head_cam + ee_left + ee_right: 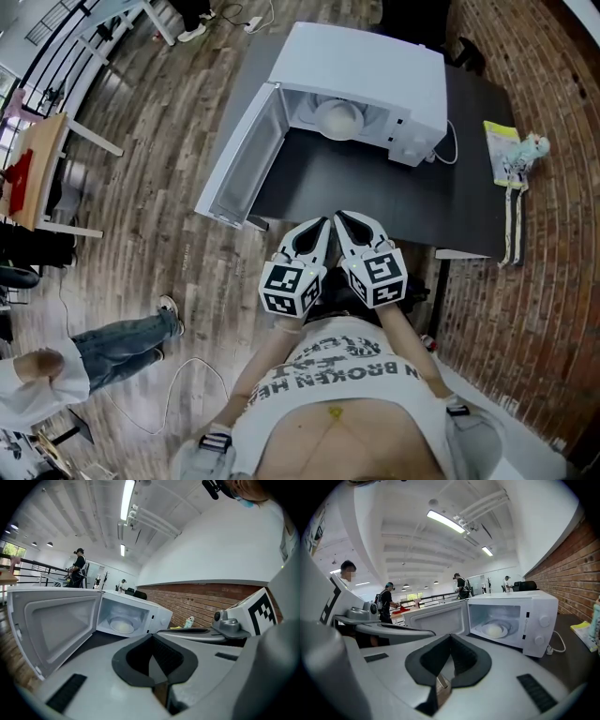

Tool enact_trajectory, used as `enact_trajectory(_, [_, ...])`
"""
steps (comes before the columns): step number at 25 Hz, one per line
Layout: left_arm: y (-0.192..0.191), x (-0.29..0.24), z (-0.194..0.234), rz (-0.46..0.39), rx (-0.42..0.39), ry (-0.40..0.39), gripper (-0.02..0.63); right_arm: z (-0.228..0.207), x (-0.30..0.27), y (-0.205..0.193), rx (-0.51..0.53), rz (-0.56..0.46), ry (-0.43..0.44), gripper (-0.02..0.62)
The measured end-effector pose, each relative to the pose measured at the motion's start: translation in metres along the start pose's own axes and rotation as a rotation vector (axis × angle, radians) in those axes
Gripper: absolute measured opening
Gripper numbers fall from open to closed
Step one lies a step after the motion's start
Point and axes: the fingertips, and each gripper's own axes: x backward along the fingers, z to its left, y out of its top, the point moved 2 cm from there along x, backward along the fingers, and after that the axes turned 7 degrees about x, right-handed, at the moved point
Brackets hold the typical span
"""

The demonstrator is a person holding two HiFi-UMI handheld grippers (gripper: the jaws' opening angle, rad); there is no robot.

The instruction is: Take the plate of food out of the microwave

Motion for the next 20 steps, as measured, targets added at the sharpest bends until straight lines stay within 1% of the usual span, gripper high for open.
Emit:
enact_trajectory(8, [0.023, -0.044, 0.005, -0.014, -0.012, 0.025, 0.006, -0.051, -0.02, 0.014, -0.006, -0.019, -0.002, 0.008])
enact_trajectory(12, [0.029, -0.065, 0.007, -0.022, -0.01, 0.041, 0.006, -0.072, -0.027, 0.018, 0.006, -0.028, 0.01, 0.008])
enact_trajectory(17, [0.031, -0.083, 0.008, -0.03, -0.002, 0.061, 0.006, -0.089, -0.037, 0.015, 0.008, -0.025, 0.024, 0.008])
enact_trajectory(20, [0.032, -0.088, 0.011, -0.021, -0.004, 0.069, 0.006, -0.092, -0.042, 0.014, -0.001, -0.021, 0.031, 0.008])
